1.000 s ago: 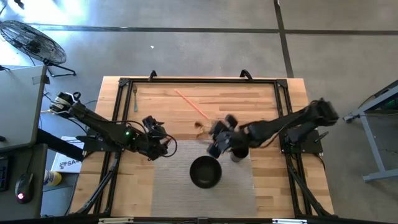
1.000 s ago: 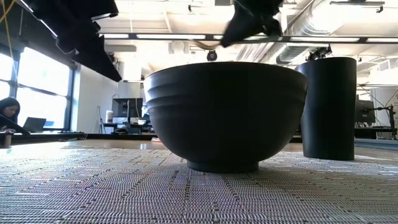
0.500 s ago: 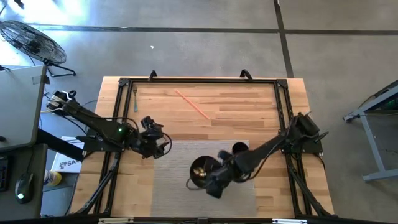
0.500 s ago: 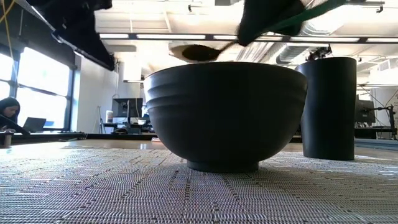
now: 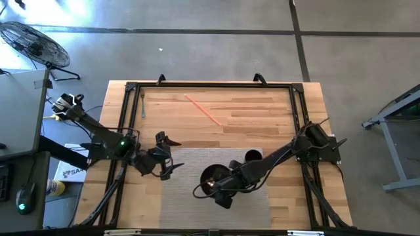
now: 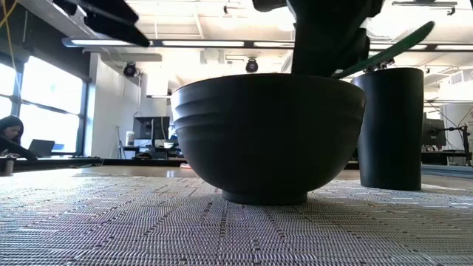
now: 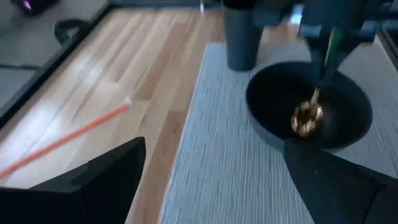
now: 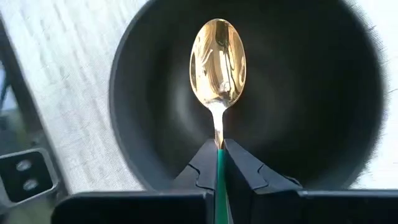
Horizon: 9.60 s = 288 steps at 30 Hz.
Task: Pick & Place Utensil
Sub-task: Put the green spoon into the black bowl, then put the orange straw into the black cup, then put the blue fork into the black bowl
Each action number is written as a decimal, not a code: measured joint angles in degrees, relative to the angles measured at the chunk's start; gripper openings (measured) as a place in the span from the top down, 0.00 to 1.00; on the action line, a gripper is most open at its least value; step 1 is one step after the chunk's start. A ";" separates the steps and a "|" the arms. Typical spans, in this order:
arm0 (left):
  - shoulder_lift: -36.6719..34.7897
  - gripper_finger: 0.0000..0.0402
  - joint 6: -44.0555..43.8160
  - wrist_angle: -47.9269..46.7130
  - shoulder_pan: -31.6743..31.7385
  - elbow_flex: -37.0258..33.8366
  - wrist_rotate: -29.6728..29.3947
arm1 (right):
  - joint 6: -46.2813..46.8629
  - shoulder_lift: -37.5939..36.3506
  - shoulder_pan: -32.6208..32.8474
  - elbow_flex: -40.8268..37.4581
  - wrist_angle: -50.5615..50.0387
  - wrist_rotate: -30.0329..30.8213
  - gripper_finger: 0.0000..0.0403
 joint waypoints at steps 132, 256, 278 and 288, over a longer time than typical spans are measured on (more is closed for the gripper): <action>-19.87 0.07 4.98 17.89 -0.21 -18.43 5.33 | -68.25 -44.53 -2.24 -21.22 -21.44 45.64 1.00; 39.04 0.07 18.50 57.51 21.17 18.87 24.04 | -48.47 -66.79 4.76 -73.23 63.03 22.86 0.67; 6.22 0.07 -12.88 -18.88 21.19 18.95 1.68 | -45.67 -66.79 4.78 -60.08 46.83 24.96 0.66; 6.55 0.07 -49.36 -41.66 27.35 13.37 -4.33 | -43.53 -66.81 5.07 -60.13 50.79 24.76 0.66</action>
